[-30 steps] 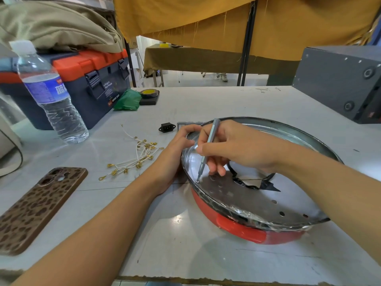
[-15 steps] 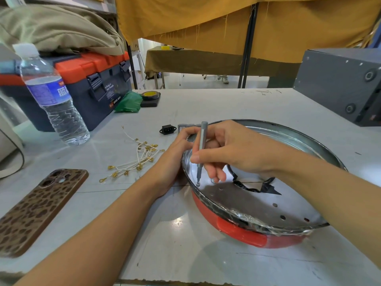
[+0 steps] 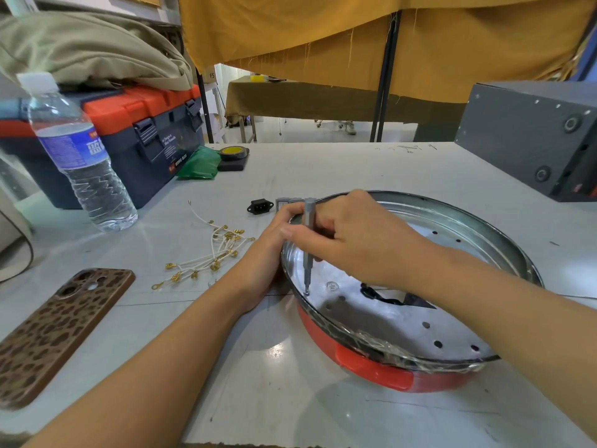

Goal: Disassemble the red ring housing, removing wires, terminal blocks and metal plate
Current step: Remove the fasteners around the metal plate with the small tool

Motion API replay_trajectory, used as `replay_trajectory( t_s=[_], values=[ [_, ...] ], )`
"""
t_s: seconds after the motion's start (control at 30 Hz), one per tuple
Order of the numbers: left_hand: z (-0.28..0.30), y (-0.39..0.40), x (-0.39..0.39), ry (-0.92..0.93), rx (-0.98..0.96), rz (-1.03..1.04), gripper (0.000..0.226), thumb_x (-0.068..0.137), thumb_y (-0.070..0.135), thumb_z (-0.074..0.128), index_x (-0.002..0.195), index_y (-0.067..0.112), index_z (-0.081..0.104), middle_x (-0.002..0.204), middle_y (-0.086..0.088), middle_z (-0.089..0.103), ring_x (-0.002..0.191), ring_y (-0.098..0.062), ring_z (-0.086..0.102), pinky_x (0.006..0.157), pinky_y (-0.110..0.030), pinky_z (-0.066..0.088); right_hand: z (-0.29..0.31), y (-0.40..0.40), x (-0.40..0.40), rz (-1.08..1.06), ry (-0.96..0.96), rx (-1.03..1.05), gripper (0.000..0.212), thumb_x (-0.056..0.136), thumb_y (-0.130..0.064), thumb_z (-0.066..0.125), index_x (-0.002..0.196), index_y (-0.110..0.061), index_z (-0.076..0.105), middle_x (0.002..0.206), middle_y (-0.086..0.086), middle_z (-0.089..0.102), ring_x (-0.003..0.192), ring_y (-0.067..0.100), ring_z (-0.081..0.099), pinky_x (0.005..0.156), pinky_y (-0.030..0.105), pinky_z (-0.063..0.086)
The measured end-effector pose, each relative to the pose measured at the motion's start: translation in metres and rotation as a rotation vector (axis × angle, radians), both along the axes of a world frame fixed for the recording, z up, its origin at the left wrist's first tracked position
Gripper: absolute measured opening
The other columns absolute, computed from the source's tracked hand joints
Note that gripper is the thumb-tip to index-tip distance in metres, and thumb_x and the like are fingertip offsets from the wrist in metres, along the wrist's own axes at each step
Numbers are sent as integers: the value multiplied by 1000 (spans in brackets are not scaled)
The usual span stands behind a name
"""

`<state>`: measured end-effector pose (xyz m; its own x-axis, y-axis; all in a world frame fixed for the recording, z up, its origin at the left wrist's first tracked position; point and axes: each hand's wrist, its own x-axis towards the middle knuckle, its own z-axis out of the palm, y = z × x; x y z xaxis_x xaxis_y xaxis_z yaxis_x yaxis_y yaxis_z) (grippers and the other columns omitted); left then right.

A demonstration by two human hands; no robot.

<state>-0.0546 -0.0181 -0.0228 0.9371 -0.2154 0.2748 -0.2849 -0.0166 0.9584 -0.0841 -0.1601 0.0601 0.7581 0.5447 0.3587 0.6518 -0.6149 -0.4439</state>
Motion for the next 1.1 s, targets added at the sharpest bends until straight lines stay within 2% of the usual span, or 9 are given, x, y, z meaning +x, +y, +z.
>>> replay_trajectory(
  t_s=[0.1, 0.17, 0.23, 0.33, 0.5, 0.7, 0.83, 0.93, 1.1],
  values=[
    [6, 4, 3, 96, -19, -60, 47, 77, 42, 44, 113, 13, 54, 85, 3, 70, 87, -5, 68, 76, -22, 52, 3, -1, 2, 0, 109, -33, 49, 98, -33, 49, 57, -7, 49, 40, -3, 45, 40, 8, 46, 50, 22, 38],
    [9, 4, 3, 105, 4, -64, 46, 79, 43, 41, 109, 11, 55, 81, 1, 70, 86, -15, 66, 77, -31, 50, 5, -1, 3, 17, 201, -51, 48, 99, -32, 45, 61, -5, 53, 40, 0, 54, 30, 5, 46, 45, 16, 41],
    [10, 3, 2, 76, 22, -56, 48, 82, 42, 37, 110, 7, 54, 78, 0, 68, 87, -19, 65, 81, -35, 50, 6, -1, 4, 30, 266, -65, 46, 100, -32, 44, 62, -8, 51, 40, -1, 58, 29, 6, 49, 47, 20, 47],
    [12, 2, 1, 77, 22, -35, 46, 83, 43, 35, 111, 12, 54, 78, 3, 69, 89, -18, 65, 83, -36, 51, 8, -2, 4, 46, 320, -83, 50, 100, -31, 43, 56, -10, 51, 36, -7, 56, 32, 7, 52, 51, 21, 49],
    [12, 2, 2, 89, 37, -45, 48, 83, 43, 34, 110, 9, 53, 69, 4, 68, 79, -18, 63, 80, -39, 48, 11, -3, 6, 88, 400, -77, 52, 101, -25, 43, 56, -3, 57, 39, -8, 58, 34, 5, 53, 45, 6, 36],
    [13, 2, 2, 75, 72, -67, 37, 82, 34, 33, 95, 4, 52, 62, 2, 67, 68, -15, 62, 73, -34, 48, 17, -5, 10, 158, 449, -100, 50, 101, -28, 42, 60, -7, 61, 46, -9, 62, 45, 7, 60, 62, 10, 47],
    [15, 1, 0, 118, 43, -86, 30, 81, 39, 34, 83, 15, 52, 58, 4, 65, 63, -10, 61, 64, -23, 48, 21, -10, 12, 222, 515, -106, 43, 100, -26, 42, 72, 0, 62, 54, -6, 65, 55, 15, 64, 67, 17, 51],
    [15, 1, 1, 124, 41, -77, 33, 81, 39, 33, 85, 13, 52, 59, 4, 66, 67, -12, 61, 68, -26, 48, 24, -10, 14, 256, 555, -121, 37, 100, -21, 43, 81, 3, 62, 59, -1, 65, 62, 21, 65, 66, 20, 52],
    [14, 2, 1, 162, 22, -80, 38, 82, 40, 37, 93, 10, 56, 65, 4, 68, 71, -13, 64, 74, -31, 50, 26, -12, 15, 277, 595, -114, 28, 100, -19, 44, 90, -2, 64, 67, 7, 66, 62, 15, 64, 67, 19, 52]
  ],
)
